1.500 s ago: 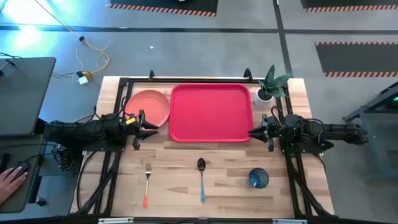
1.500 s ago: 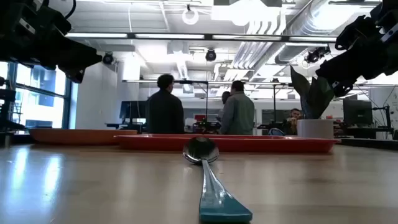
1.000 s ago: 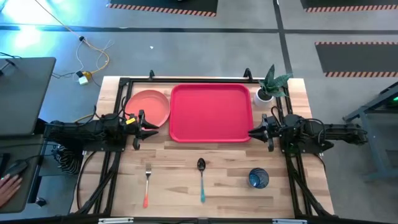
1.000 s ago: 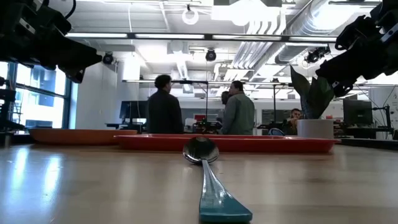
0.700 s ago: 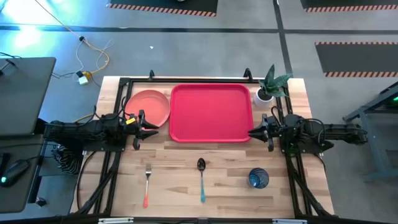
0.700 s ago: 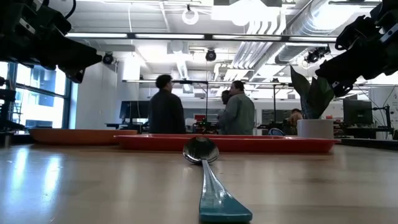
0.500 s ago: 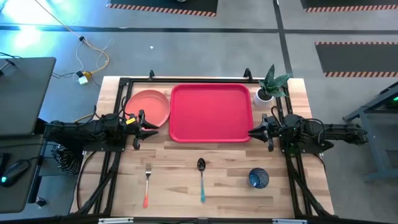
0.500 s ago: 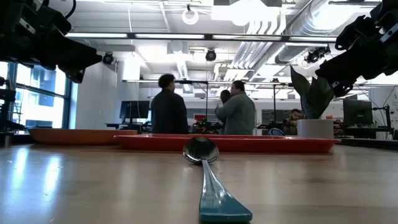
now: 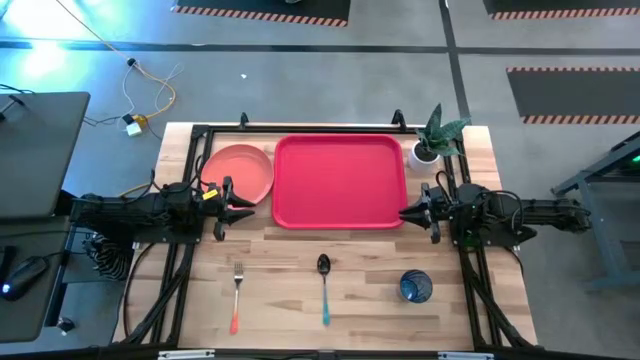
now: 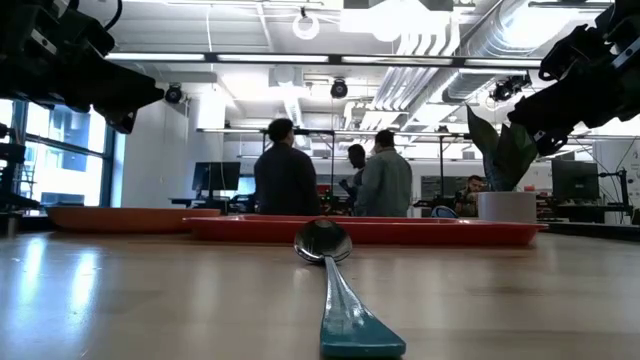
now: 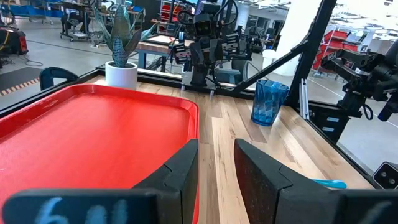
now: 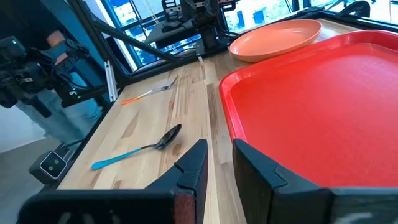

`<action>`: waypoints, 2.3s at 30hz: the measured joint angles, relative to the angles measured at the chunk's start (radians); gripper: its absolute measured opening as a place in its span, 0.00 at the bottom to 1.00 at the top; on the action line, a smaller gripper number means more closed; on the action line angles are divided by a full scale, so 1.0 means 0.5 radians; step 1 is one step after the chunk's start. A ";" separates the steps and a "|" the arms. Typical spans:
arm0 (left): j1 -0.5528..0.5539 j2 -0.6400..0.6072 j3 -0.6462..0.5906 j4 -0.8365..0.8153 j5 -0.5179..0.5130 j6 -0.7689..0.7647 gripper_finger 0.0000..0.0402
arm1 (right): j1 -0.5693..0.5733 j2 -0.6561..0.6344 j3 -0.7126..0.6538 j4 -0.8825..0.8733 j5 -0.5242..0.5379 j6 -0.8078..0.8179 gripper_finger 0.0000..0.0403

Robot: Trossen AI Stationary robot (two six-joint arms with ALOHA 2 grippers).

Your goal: Pick and place plate/cup/fork/spoon on tray

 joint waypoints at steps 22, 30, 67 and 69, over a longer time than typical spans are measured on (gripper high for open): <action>0.000 0.000 0.000 0.000 0.000 0.000 0.23 | 0.000 0.000 0.000 0.000 0.003 0.000 0.17; 0.000 0.000 0.000 0.000 0.000 0.001 0.23 | 0.000 0.000 0.000 0.000 0.005 0.000 0.17; 0.000 0.000 0.000 0.095 -0.017 -1.133 0.23 | 0.000 0.000 0.000 0.019 0.110 -0.096 0.17; 0.000 -0.001 0.000 0.098 -0.039 -1.140 0.23 | 0.000 0.000 0.000 0.030 0.110 -0.001 0.17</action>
